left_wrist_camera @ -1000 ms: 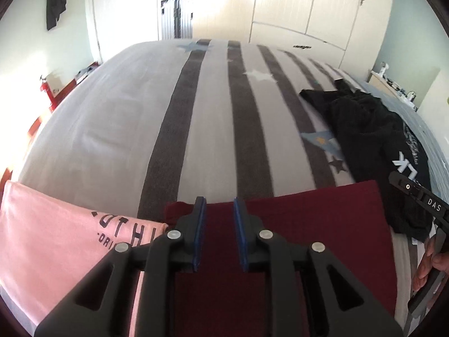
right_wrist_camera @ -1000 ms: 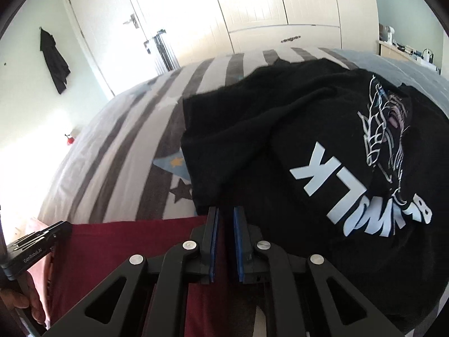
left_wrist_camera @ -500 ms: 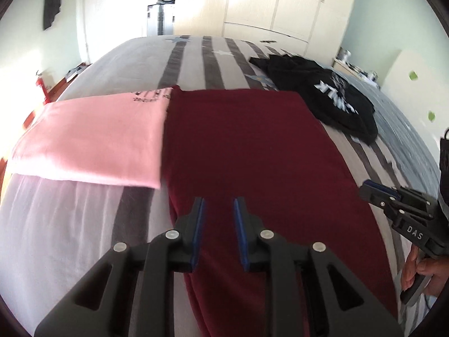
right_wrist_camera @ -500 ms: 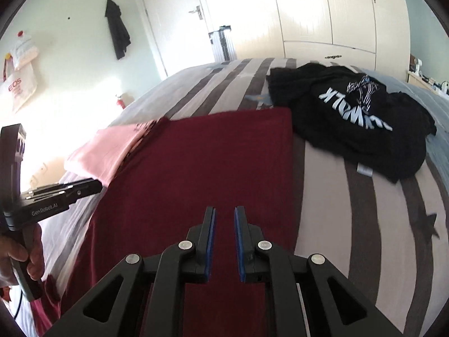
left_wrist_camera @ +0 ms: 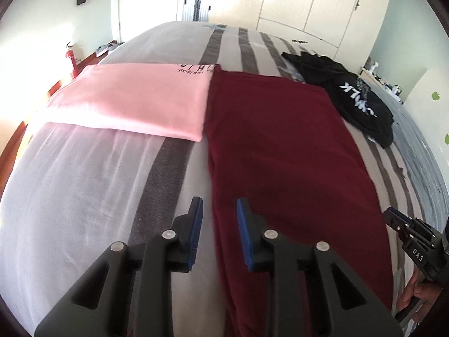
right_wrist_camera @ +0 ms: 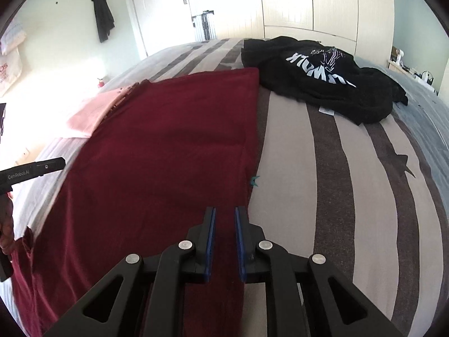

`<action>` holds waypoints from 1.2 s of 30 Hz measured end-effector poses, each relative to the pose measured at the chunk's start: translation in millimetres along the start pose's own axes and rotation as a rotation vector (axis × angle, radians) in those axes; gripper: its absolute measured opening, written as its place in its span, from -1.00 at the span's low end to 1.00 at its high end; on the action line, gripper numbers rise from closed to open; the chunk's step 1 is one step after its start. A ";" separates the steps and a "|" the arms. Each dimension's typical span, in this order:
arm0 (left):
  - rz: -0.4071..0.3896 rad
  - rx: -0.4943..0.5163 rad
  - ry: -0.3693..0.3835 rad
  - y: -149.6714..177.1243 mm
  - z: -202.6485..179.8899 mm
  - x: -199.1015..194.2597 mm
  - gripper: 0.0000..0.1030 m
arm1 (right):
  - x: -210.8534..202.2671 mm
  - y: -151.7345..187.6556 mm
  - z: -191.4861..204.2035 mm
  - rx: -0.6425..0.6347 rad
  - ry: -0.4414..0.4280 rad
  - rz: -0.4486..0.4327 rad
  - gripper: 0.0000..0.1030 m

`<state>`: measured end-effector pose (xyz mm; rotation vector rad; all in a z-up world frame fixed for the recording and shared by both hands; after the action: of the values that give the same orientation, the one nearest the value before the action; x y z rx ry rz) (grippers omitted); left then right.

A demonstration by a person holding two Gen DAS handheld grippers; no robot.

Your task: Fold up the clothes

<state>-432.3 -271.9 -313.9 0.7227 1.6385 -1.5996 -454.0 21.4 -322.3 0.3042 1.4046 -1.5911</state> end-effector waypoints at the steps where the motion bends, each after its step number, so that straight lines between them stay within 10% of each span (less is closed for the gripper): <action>1: -0.007 0.027 0.019 5.3 -8.3 -6.7 -0.56 | -3.9 0.0 4.3 0.011 -0.017 -0.008 -0.75; 7: 0.060 0.149 -0.001 57.7 -27.4 -3.1 -0.56 | -1.0 33.2 20.8 0.012 -0.050 0.061 -0.75; 16: 0.028 0.024 -0.054 70.1 2.9 -28.8 -0.49 | -26.0 51.0 1.8 0.037 -0.011 0.028 -0.72; 23: 0.009 0.148 -0.042 105.8 -21.8 -46.5 -0.50 | -42.5 78.2 36.9 -0.016 -0.079 0.047 -0.70; 26: 0.009 0.123 -0.071 114.4 -2.9 -37.5 -0.89 | -43.9 102.5 30.7 -0.013 -0.082 0.064 -0.72; 36: -0.009 0.028 -0.055 131.8 -10.5 -89.6 -0.74 | -95.3 126.5 40.6 -0.069 -0.125 0.046 -0.72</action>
<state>-275.1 -243.8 -319.2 0.6804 1.5847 -1.6375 -292.5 47.0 -321.7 0.1914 1.3441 -1.4947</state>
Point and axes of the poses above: each gripper's, at about its wrist camera, not at the fingertips, and x roughly the way its jaws point, z to its left, y to its underside, the point moved 5 cm from there along x, roughly the way its jaws point, and after that the axes turned 13 degrees about -y, right-handed, at the moved point
